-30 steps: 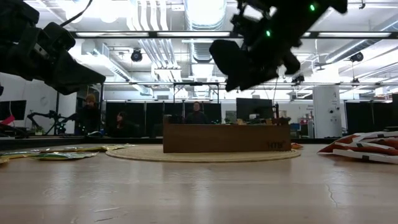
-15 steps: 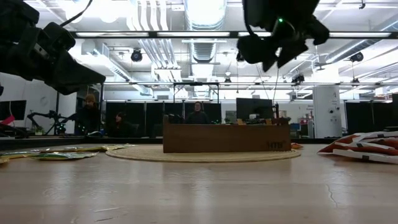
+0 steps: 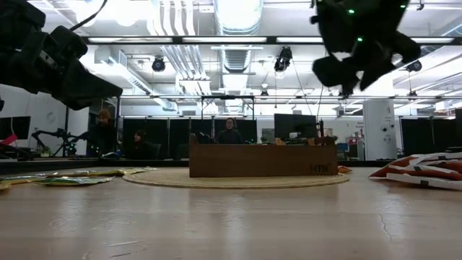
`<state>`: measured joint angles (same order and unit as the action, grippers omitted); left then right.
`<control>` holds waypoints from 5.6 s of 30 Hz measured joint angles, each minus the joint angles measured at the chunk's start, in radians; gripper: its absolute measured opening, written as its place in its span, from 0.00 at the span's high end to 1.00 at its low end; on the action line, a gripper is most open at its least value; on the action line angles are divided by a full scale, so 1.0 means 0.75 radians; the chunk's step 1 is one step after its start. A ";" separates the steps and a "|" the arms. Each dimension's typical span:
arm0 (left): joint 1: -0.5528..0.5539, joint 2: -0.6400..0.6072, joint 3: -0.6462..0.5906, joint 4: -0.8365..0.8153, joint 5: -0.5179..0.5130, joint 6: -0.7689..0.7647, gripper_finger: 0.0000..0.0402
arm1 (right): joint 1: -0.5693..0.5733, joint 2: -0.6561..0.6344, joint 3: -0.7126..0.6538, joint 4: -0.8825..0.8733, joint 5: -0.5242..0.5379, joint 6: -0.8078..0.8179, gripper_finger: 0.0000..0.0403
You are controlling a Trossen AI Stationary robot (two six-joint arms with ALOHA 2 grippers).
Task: Pick & Place Tea
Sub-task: Put the orange tea bag into the right section of the wooden organizer
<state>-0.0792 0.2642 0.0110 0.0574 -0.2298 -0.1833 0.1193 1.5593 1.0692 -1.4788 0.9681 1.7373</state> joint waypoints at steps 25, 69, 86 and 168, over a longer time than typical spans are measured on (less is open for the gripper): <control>0.000 0.000 0.000 -0.002 0.000 0.000 1.00 | -0.153 -0.496 -0.326 0.124 -0.388 0.136 0.60; 0.001 0.000 0.000 -0.002 0.000 0.000 1.00 | -0.888 -0.491 -0.870 0.992 -0.772 -0.652 0.55; 0.000 0.000 0.000 -0.002 0.000 0.000 1.00 | -0.896 -0.488 -0.827 0.985 -0.819 -0.828 0.96; 0.000 0.001 0.000 -0.007 0.000 0.000 1.00 | 0.039 0.322 0.036 0.938 -0.420 -0.536 0.89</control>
<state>-0.0791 0.2649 0.0113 0.0520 -0.2295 -0.1830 0.1482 1.8011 1.0962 -0.7750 0.6533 1.3354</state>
